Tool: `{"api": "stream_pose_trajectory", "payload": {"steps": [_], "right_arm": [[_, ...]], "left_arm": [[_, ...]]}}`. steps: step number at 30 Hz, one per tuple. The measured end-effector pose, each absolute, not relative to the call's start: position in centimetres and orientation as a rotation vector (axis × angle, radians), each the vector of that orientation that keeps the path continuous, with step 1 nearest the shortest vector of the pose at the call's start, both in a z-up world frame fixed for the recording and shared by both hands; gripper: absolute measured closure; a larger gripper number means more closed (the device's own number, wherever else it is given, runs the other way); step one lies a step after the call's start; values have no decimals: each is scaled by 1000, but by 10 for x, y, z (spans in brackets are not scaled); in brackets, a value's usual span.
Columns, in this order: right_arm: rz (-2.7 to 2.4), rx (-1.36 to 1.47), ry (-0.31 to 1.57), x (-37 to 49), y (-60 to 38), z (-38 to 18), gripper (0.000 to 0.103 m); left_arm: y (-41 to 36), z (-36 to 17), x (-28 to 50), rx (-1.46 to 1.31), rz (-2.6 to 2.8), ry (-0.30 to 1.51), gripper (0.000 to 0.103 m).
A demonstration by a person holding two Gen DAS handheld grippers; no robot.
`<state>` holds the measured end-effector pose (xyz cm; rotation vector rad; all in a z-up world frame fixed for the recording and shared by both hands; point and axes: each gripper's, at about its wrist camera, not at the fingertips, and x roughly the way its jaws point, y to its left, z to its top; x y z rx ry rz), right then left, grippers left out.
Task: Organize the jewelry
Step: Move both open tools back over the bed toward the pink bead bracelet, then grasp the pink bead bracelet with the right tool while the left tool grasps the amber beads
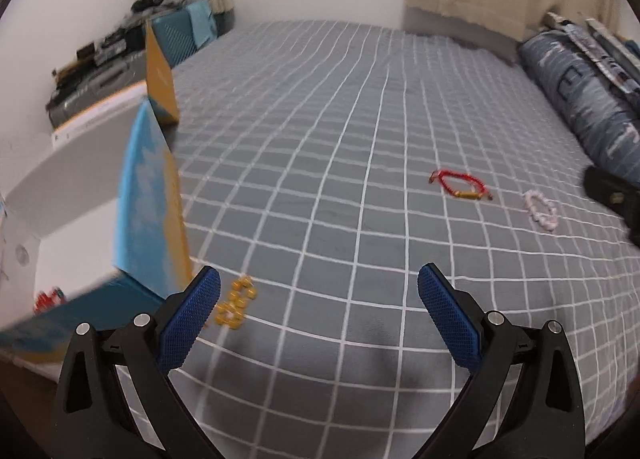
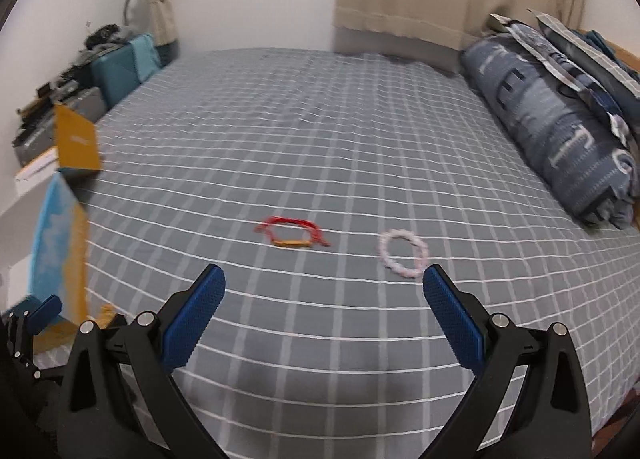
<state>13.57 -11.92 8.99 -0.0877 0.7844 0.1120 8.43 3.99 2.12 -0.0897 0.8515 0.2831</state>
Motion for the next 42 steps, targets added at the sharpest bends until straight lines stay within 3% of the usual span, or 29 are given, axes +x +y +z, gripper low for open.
{"api": "stream_pose_trajectory", "payload": {"steps": [13, 22, 36, 39, 42], "right_arm": [[112, -53, 855, 211, -176, 35, 8], [169, -59, 922, 253, -180, -14, 8], [194, -45, 953, 285, -193, -29, 8], [184, -26, 962, 287, -199, -31, 8], [182, -14, 961, 288, -204, -31, 8]], "left_arm": [[66, -46, 121, -191, 539, 891, 6], [76, -62, 122, -249, 679, 878, 6], [92, -68, 128, -314, 720, 888, 6], [92, -69, 128, -324, 709, 887, 10], [92, -68, 128, -323, 691, 881, 20]]}}
